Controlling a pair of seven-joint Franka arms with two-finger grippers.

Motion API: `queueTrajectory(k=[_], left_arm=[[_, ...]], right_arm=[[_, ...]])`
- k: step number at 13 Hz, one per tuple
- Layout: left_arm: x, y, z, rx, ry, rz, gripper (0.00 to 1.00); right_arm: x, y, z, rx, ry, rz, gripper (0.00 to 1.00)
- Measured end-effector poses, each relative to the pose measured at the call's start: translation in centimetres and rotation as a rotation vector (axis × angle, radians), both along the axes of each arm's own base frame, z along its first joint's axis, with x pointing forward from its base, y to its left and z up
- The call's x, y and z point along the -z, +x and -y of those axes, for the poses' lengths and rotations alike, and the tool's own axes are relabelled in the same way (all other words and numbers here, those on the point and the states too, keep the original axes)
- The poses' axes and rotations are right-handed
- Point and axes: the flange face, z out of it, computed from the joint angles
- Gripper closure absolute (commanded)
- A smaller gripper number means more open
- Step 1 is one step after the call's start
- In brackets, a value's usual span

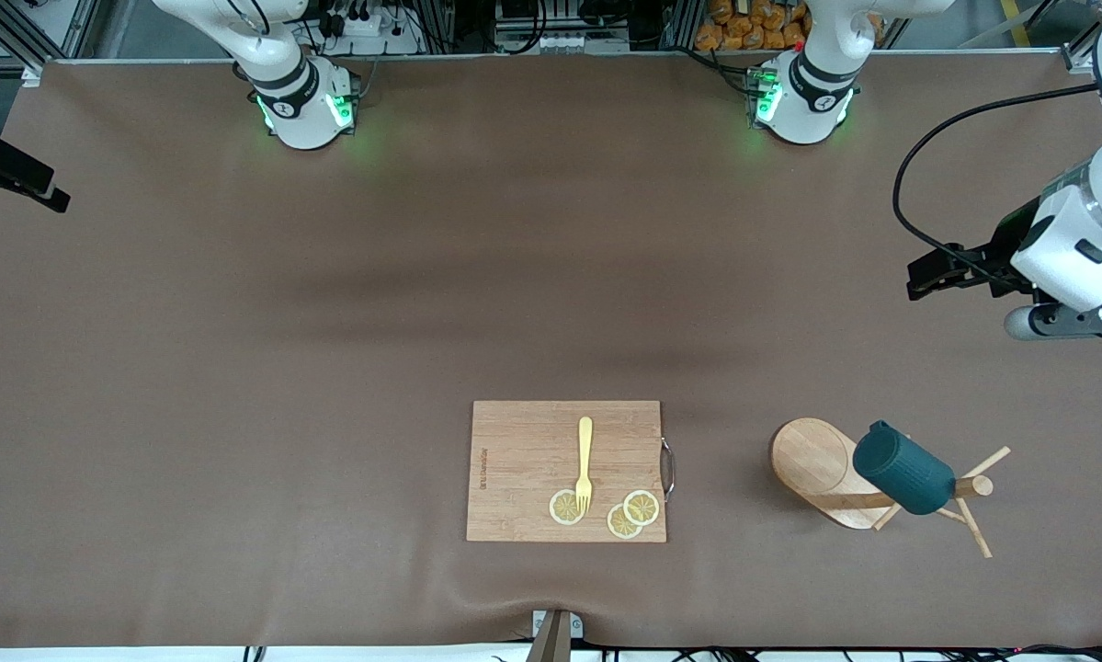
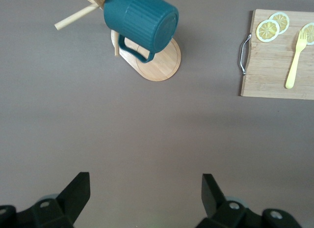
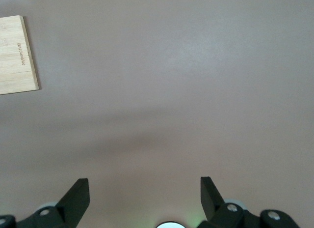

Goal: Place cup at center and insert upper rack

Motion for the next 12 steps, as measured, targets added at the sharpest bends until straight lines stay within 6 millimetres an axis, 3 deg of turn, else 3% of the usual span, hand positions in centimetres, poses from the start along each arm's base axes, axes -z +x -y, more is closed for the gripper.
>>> queueTrajectory(k=[8,12], left_arm=[[-1.8,-0.7,-2.5,-0.029,0.0,0.029,0.0],[-2.3,-2.2,-4.6,-0.029,-0.007,0.044,0.0]], right_arm=[[0.0,0.0,0.0,-0.001,0.0,0.0,0.0],[0.0,0.0,0.0,-0.001,0.0,0.001,0.0]])
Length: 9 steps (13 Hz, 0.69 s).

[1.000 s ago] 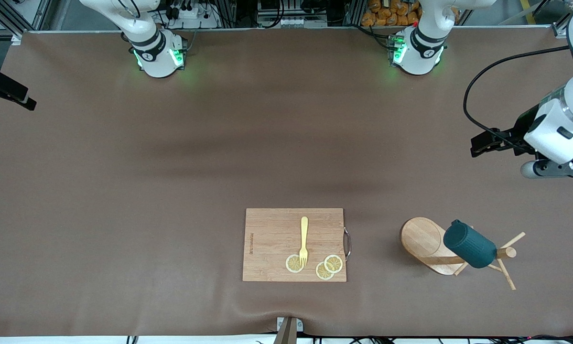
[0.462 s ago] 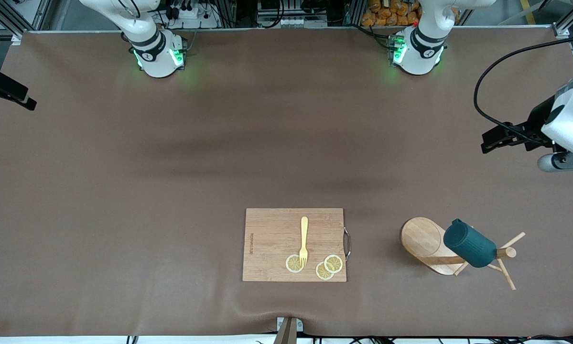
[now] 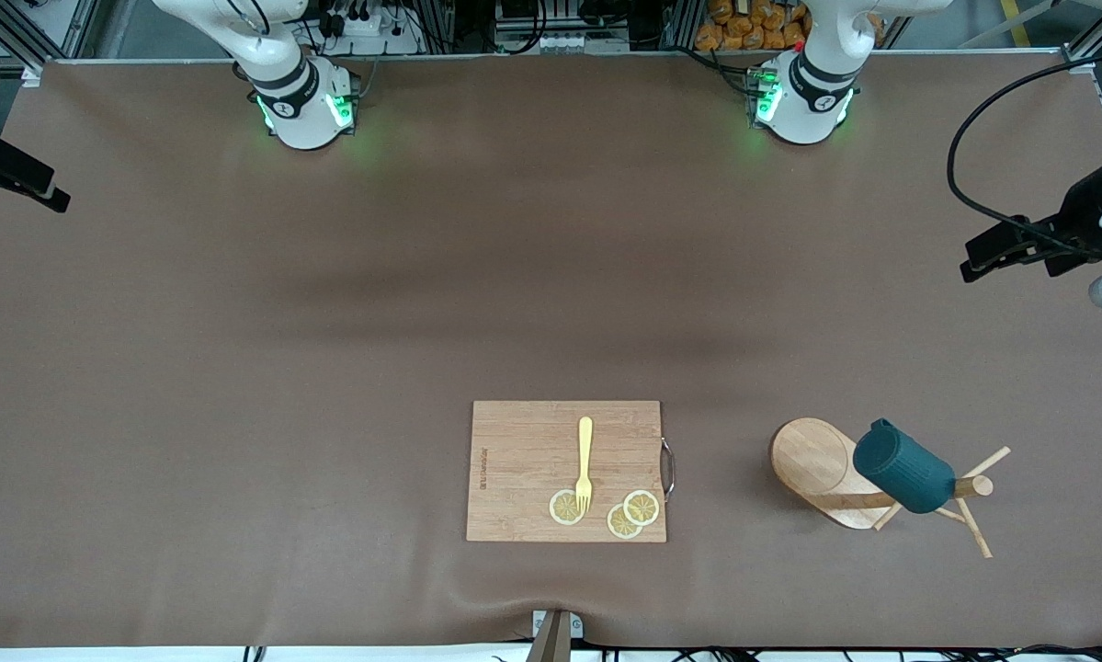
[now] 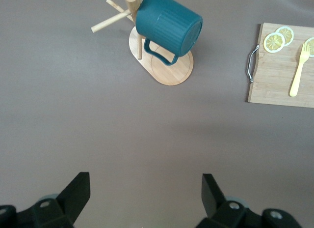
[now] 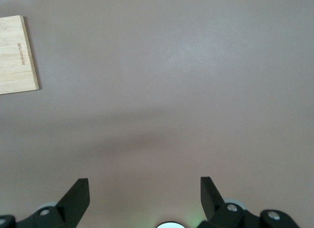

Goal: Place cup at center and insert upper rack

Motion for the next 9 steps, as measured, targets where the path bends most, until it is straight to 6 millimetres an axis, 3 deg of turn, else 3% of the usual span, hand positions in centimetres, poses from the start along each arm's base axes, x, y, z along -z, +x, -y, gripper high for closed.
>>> queueTrajectory(k=[4,9], left_arm=[[0.6,-1.8,0.2,0.04,0.026,-0.012,0.0],[1.4,-2.3,-0.5,0.05,0.026,-0.033,0.0]], right_arm=[[0.0,0.0,0.0,0.0,0.0,0.0,0.0],[0.0,0.0,-0.1,-0.003,0.0,0.0,0.0]])
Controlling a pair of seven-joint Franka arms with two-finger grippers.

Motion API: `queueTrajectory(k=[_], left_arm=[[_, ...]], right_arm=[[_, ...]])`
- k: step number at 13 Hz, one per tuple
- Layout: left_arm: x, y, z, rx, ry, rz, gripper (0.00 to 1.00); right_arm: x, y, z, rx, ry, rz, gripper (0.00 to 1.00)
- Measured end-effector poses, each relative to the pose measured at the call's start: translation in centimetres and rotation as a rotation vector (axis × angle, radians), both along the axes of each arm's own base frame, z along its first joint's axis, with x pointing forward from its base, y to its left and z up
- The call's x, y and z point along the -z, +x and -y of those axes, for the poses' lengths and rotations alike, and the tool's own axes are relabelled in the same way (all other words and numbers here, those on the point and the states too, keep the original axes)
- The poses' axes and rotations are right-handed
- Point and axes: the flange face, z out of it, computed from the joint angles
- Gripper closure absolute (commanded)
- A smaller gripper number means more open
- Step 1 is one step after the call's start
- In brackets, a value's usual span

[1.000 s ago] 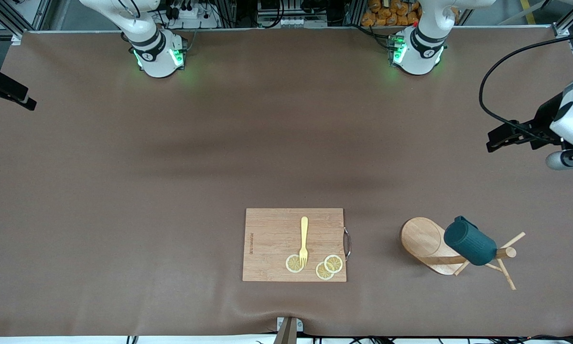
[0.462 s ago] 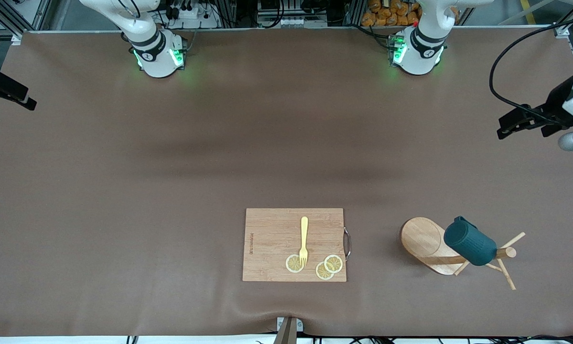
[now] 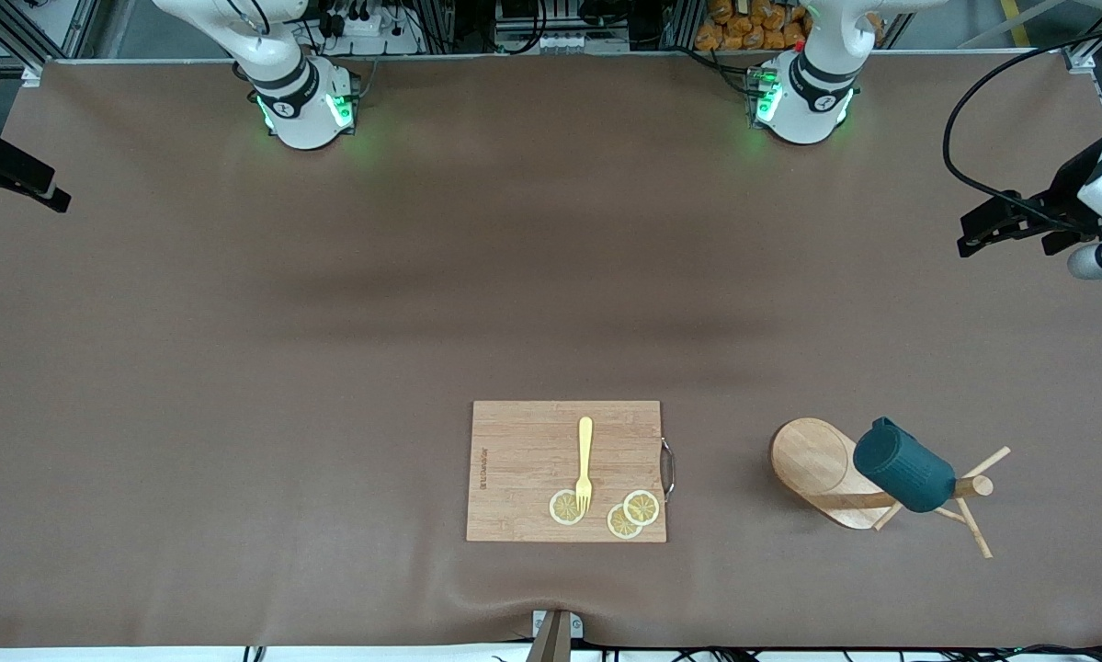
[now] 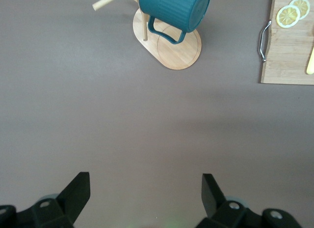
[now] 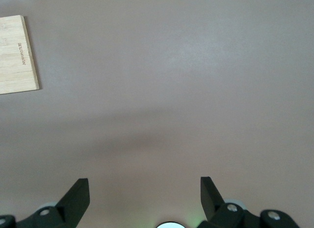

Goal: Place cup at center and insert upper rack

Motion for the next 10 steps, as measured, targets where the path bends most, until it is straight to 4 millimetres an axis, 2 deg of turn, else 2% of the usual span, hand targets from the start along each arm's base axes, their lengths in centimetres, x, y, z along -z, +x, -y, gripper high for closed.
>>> queueTrajectory(k=[6,10], left_arm=[[0.3,-1.3,0.2,0.004,0.003,-0.009,0.0],[0.1,-1.5,0.4,0.016,0.065,0.001,0.0]], right_arm=[[-0.1,-0.2,-1.7,-0.035,-0.002,-0.02,0.0],[0.0,-0.4,-1.0,-0.122,-0.03,-0.032,0.0]])
